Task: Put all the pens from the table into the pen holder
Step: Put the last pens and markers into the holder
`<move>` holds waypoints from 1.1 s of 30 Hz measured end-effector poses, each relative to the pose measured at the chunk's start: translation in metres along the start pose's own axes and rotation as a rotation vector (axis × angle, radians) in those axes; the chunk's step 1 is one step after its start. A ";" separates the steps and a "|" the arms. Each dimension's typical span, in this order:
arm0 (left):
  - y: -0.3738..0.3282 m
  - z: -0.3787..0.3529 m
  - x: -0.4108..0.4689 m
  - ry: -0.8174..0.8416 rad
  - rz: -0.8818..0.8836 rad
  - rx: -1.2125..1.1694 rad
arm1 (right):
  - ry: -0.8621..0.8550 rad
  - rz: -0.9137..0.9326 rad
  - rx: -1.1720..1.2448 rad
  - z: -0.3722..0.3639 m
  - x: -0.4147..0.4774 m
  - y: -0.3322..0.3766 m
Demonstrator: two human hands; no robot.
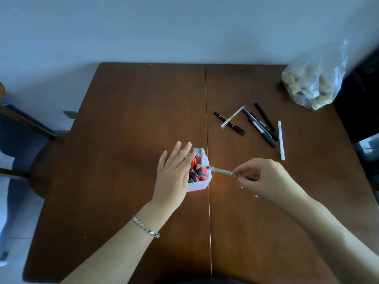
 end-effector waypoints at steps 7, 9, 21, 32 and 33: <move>0.016 -0.010 -0.001 0.074 0.126 -0.031 | -0.062 0.084 -0.134 0.002 0.017 0.030; 0.016 -0.008 -0.002 0.119 0.084 0.003 | -0.037 0.112 -0.209 -0.010 0.028 0.041; 0.012 0.005 -0.027 0.009 0.044 -0.199 | -0.007 0.127 0.115 -0.090 0.057 0.022; 0.039 -0.002 -0.004 -0.041 0.393 -0.492 | 0.253 0.146 0.119 -0.112 0.056 0.000; 0.040 -0.004 -0.004 -0.012 0.405 -0.501 | 0.243 0.176 0.140 -0.111 0.059 0.009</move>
Point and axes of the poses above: each hand's wrist, its own x-axis towards the middle knuckle, its own z-axis out of the back of the hand, y = z × x, the point moved 10 cm from there along x, towards the middle knuckle, and after that the axes turned 9 degrees about -x, right-handed, at the moved point
